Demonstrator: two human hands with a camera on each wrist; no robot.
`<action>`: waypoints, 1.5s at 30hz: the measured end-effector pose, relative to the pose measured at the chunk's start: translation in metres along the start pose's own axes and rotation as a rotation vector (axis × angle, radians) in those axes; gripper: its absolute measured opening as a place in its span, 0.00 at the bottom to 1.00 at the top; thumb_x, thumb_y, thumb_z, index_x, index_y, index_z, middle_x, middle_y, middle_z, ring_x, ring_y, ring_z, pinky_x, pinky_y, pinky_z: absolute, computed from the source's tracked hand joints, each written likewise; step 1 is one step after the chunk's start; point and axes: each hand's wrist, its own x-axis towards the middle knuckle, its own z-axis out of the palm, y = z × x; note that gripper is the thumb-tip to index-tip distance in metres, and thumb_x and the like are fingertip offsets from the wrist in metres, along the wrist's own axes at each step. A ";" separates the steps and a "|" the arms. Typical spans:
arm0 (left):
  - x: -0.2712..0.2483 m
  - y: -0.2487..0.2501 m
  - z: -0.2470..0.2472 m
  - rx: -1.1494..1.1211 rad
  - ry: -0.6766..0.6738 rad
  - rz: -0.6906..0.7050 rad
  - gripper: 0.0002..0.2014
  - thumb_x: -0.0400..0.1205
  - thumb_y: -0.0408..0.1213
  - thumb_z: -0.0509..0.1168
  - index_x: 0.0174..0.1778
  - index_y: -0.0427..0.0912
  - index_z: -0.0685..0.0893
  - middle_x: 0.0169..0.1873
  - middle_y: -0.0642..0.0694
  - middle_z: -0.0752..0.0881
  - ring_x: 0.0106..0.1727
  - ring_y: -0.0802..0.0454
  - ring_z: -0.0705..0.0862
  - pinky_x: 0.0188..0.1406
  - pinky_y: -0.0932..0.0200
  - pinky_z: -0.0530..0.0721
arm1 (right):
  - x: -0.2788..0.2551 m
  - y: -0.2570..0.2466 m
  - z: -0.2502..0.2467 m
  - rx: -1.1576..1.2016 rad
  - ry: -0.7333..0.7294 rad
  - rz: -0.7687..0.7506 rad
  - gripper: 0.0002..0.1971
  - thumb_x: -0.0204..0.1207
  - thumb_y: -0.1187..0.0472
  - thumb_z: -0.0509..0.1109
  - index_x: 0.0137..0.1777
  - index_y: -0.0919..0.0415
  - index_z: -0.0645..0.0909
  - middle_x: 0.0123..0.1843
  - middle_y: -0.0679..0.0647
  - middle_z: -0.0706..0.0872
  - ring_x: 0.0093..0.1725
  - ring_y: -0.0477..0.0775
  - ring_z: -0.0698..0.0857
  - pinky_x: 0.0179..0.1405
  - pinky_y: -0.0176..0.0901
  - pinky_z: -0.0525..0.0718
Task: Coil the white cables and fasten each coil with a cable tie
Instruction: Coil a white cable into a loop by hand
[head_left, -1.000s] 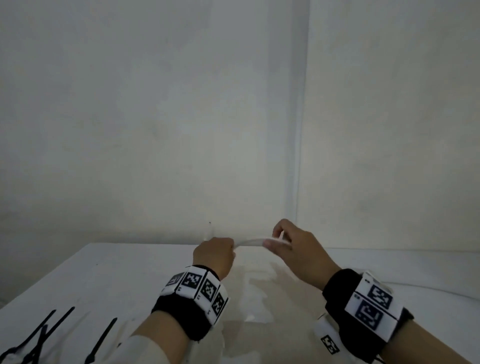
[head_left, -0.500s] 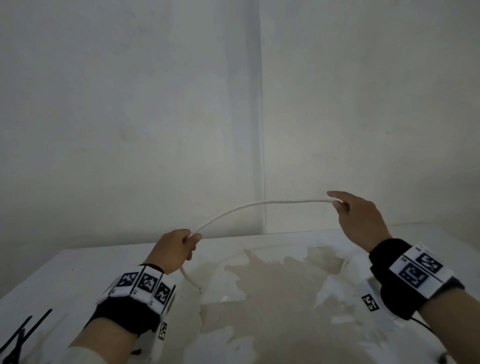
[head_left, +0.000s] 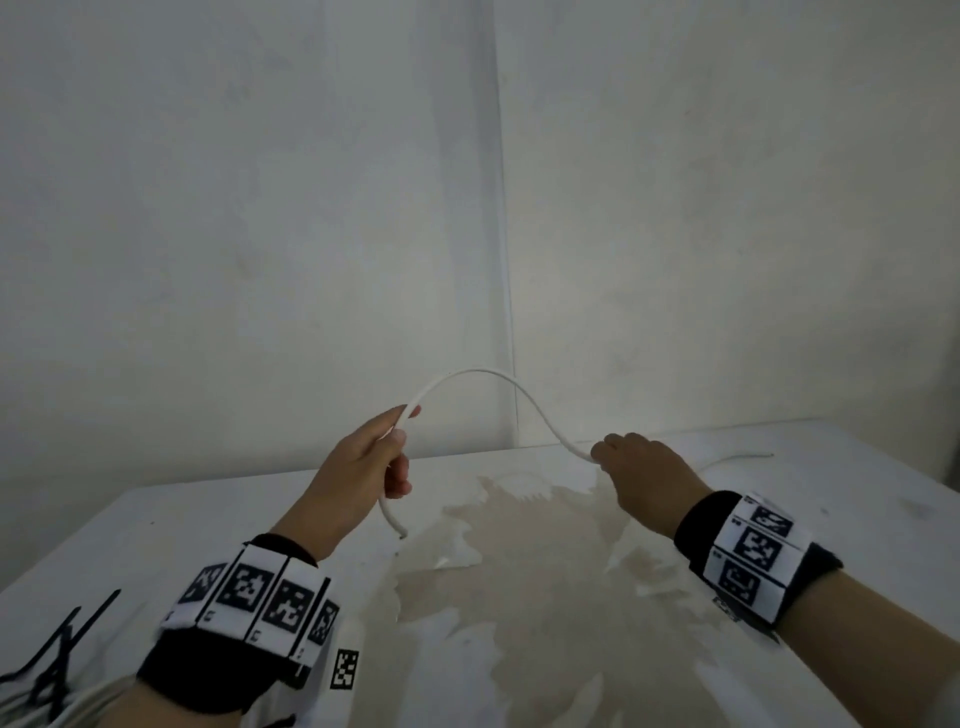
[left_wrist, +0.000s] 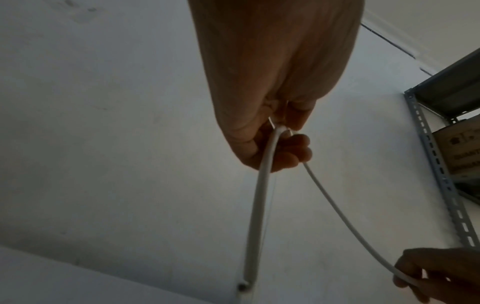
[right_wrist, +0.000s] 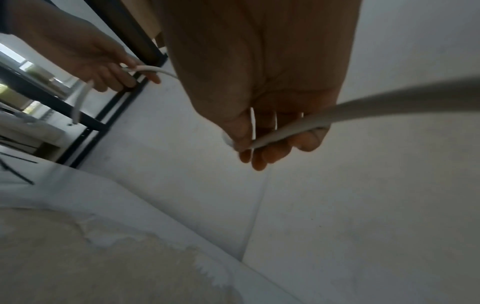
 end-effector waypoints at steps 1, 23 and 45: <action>-0.003 0.000 0.001 0.016 0.009 0.031 0.14 0.87 0.34 0.51 0.60 0.52 0.79 0.27 0.45 0.73 0.27 0.57 0.75 0.31 0.67 0.80 | -0.004 -0.005 -0.001 0.019 -0.002 -0.014 0.19 0.81 0.70 0.51 0.71 0.59 0.66 0.66 0.56 0.74 0.63 0.56 0.74 0.50 0.42 0.69; -0.054 0.005 0.035 0.234 -0.202 -0.018 0.13 0.87 0.39 0.53 0.47 0.48 0.84 0.27 0.52 0.73 0.20 0.63 0.67 0.18 0.76 0.64 | -0.056 -0.073 -0.034 0.602 0.343 -0.487 0.13 0.78 0.59 0.57 0.44 0.63 0.83 0.40 0.56 0.84 0.37 0.54 0.80 0.37 0.41 0.71; -0.068 0.016 0.042 -0.053 -0.319 -0.145 0.16 0.85 0.43 0.54 0.46 0.44 0.87 0.31 0.54 0.73 0.28 0.59 0.66 0.26 0.75 0.72 | -0.050 -0.070 -0.040 0.961 0.080 -0.240 0.15 0.84 0.51 0.54 0.49 0.55 0.81 0.41 0.55 0.84 0.41 0.56 0.79 0.46 0.50 0.76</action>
